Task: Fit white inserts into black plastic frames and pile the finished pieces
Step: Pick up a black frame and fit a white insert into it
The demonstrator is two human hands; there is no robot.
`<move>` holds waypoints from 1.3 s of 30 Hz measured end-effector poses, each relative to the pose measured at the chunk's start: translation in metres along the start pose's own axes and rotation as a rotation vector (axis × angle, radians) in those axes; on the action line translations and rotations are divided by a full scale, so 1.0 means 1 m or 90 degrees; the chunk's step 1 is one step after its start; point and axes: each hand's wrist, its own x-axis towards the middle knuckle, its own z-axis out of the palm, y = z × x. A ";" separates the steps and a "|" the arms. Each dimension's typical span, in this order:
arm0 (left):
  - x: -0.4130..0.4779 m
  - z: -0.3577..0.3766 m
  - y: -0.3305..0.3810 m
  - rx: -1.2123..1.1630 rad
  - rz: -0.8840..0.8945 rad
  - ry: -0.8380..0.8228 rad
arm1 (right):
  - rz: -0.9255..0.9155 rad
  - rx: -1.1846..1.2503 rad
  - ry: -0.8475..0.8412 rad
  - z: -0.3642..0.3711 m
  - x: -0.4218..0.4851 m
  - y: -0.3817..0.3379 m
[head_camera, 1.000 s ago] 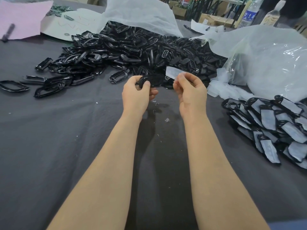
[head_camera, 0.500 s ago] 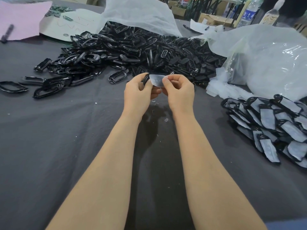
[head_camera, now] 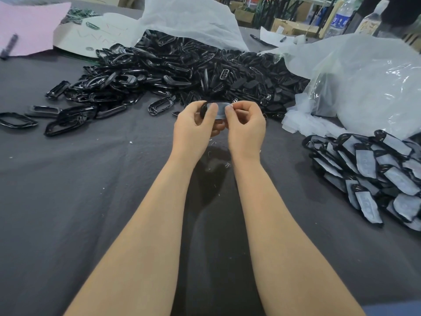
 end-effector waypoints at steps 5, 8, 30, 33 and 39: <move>0.000 -0.002 -0.001 0.035 0.015 0.018 | -0.015 -0.003 -0.010 0.001 -0.001 0.001; 0.000 -0.003 -0.001 0.033 0.018 0.028 | -0.020 -0.006 -0.016 0.002 -0.001 0.001; 0.004 -0.004 -0.006 0.023 -0.008 0.039 | 0.172 0.112 -0.153 -0.008 0.011 0.007; 0.005 -0.003 -0.007 0.022 -0.016 0.035 | 0.199 0.129 -0.160 -0.009 0.013 0.006; 0.006 -0.002 -0.010 0.040 -0.016 0.030 | 0.174 0.090 -0.134 -0.007 0.012 0.006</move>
